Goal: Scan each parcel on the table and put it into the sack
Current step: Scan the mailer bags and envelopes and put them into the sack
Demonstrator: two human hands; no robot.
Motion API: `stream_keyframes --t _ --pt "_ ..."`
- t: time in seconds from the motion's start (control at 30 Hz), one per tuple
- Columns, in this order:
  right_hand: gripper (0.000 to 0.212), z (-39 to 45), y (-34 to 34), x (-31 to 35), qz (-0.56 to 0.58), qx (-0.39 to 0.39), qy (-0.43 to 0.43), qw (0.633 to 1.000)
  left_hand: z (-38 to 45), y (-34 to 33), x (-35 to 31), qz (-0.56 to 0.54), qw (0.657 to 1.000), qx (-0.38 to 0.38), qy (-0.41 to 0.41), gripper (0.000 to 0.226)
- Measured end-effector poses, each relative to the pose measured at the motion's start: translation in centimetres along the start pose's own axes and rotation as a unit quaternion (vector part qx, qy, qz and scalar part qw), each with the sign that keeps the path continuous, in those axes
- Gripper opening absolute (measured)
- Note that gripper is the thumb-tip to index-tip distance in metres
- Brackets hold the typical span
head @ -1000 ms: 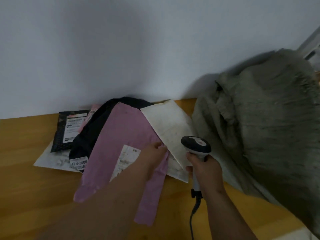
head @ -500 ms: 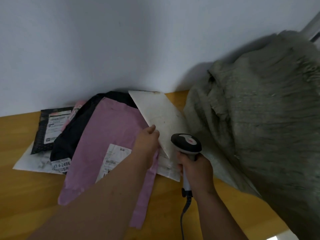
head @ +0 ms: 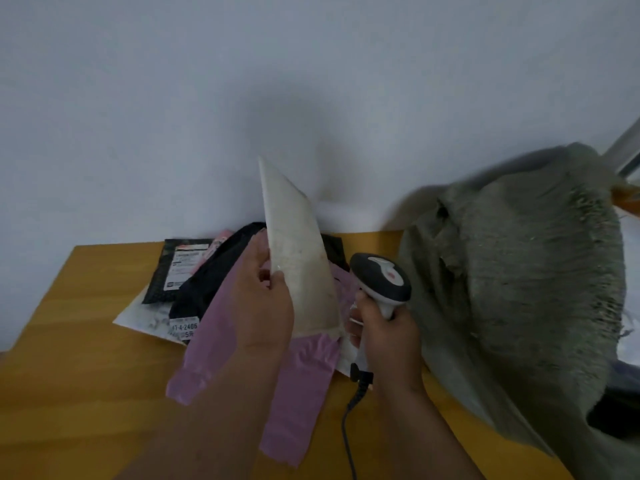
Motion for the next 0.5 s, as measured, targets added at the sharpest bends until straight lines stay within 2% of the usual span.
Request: stream_keyframes --t 0.1,0.27,0.37,0.5 --pt "0.013 -1.1 -1.7 1.0 0.034 0.025 0.004 0.999 -2.2 1.5 -0.1 0.021 1.0 -0.017 -0.008 0.05" --pt "0.04 -3.6 -4.1 2.1 0.045 0.053 0.014 0.997 -5.4 2.2 -0.6 0.066 0.997 0.037 -0.025 0.019" --pt "0.053 -5.4 -4.9 3.0 0.057 0.054 0.017 0.997 -6.5 1.8 -0.4 0.048 0.993 0.104 -0.024 0.019" --pt "0.045 -6.8 -5.2 3.6 0.088 0.025 0.015 0.996 -7.4 2.2 -0.9 0.003 0.982 0.186 -0.016 0.017"
Point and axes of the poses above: each hand's wrist, its own z-axis towards the middle knuckle, its own y-axis out of the back of the hand, x = y × z, the point moved 5 cm from there along z, towards the middle knuckle, and after that the axes turned 9 degrees about x, right-handed, at the moved point
